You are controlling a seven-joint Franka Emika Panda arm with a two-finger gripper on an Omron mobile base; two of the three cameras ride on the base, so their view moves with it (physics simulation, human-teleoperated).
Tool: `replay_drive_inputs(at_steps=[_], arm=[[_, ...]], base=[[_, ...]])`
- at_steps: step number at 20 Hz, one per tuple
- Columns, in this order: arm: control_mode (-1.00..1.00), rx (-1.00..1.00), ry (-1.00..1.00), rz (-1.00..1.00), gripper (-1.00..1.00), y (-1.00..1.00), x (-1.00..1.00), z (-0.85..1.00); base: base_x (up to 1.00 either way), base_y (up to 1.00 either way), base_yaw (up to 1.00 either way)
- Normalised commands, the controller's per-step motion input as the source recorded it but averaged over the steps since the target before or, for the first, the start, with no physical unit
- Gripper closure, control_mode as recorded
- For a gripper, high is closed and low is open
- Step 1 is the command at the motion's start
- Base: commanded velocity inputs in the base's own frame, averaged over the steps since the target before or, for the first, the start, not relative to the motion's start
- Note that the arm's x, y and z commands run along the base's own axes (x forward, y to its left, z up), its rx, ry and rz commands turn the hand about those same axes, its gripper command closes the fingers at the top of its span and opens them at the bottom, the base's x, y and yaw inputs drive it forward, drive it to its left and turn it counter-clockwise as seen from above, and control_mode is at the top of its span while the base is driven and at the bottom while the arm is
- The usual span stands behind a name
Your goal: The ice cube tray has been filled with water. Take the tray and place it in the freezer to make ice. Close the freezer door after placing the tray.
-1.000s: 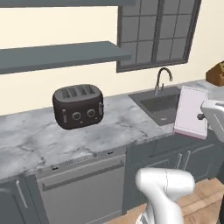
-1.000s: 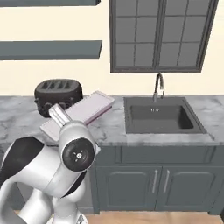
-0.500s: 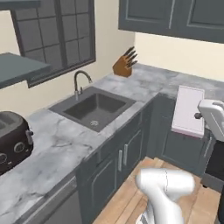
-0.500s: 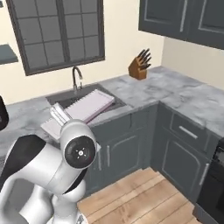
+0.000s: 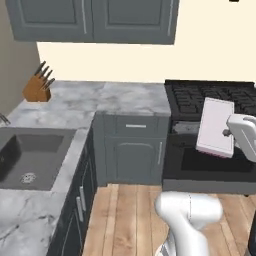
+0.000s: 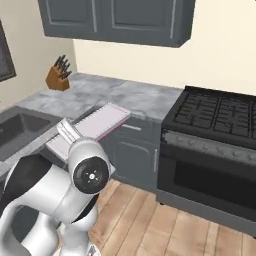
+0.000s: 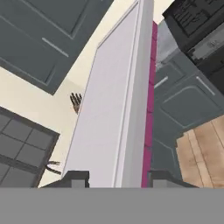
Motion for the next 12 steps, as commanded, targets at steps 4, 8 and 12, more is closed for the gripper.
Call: replay_drive_inputs(at_steps=[4, 8, 12], arm=[[1.0, 0.0, 0.0, 0.0, 1.0, 0.0, 0.0, 0.0], [1.0, 0.0, 0.0, 0.0, 1.0, 0.0, 0.0, 0.0], [1.0, 0.0, 0.0, 0.0, 1.0, 0.0, 0.0, 0.0]], base=[[0.0, 0.66, -0.73], [0.0, 0.8, -0.65], [-0.04, 0.66, -0.66]])
